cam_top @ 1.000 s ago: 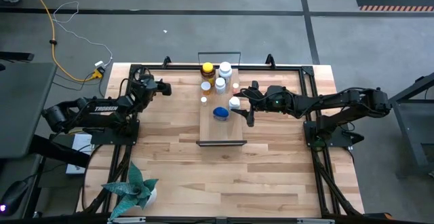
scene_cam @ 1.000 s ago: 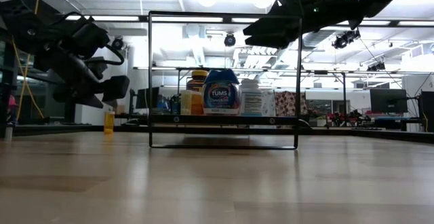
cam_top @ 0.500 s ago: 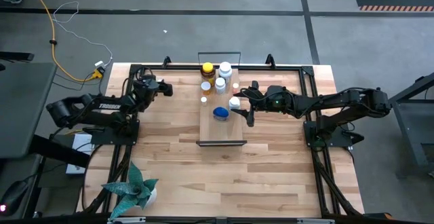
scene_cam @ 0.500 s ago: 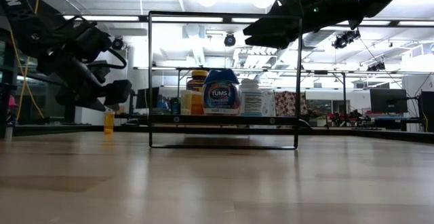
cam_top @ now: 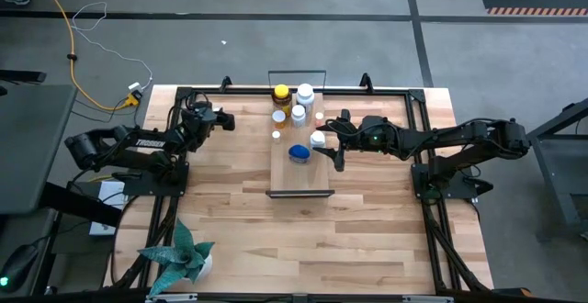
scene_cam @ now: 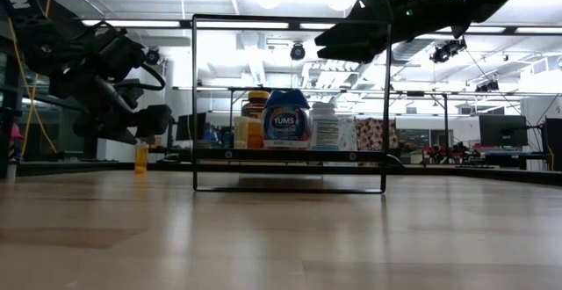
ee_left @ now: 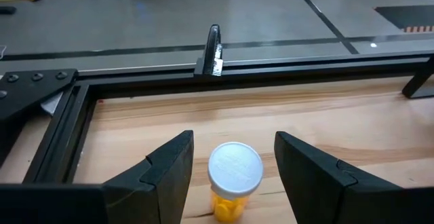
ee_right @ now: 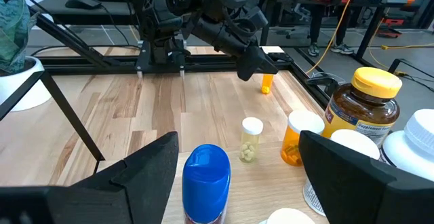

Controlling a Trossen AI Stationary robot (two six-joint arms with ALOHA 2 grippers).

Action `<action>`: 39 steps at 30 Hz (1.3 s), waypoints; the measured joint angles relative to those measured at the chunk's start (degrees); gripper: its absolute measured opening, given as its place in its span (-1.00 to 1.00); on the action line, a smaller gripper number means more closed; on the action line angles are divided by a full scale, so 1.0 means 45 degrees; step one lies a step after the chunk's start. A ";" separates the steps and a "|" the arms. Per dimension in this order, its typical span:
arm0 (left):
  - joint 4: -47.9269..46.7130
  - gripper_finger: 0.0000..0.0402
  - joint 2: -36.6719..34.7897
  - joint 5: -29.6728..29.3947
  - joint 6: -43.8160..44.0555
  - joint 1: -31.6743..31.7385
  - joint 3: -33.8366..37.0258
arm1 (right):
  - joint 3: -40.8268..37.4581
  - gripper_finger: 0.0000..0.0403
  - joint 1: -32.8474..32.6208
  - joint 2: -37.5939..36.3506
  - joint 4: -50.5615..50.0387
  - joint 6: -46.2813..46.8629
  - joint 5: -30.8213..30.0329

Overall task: Pick and place medicine bottles onto shelf by color
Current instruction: Put the small orange medicine bottle on the shelf

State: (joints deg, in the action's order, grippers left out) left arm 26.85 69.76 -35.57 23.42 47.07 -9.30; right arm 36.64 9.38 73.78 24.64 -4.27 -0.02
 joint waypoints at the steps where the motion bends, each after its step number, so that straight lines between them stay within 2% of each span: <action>1: 0.0000 -0.02 0.0000 -0.0004 -0.0009 0.0000 0.0000 | 0.0000 0.48 0.0003 0.0000 0.0000 0.0000 0.0002; 9: -0.0199 -0.03 0.0000 -0.0004 -0.0252 -0.0010 0.0000 | 0.0000 0.48 0.0000 0.0000 0.0000 0.0000 0.0000; 19: -0.0340 -0.29 0.0000 0.0056 -0.0242 0.0097 0.0000 | 0.0000 0.48 -0.0001 0.0000 0.0000 0.0067 0.0000; 27: -0.0325 -0.42 0.0000 0.0083 -0.0238 0.0097 0.0000 | 0.0000 0.48 0.0002 0.0000 0.0000 0.0099 -0.0001; 39: -0.0293 -0.43 -0.0014 0.0094 -0.0238 0.0097 0.0000 | 0.0000 0.48 0.0003 0.0000 0.0000 0.0092 -0.0003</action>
State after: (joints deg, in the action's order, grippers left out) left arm 25.53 69.69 -35.15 22.35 47.51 -9.30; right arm 36.64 9.39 73.78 24.64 -3.86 -0.03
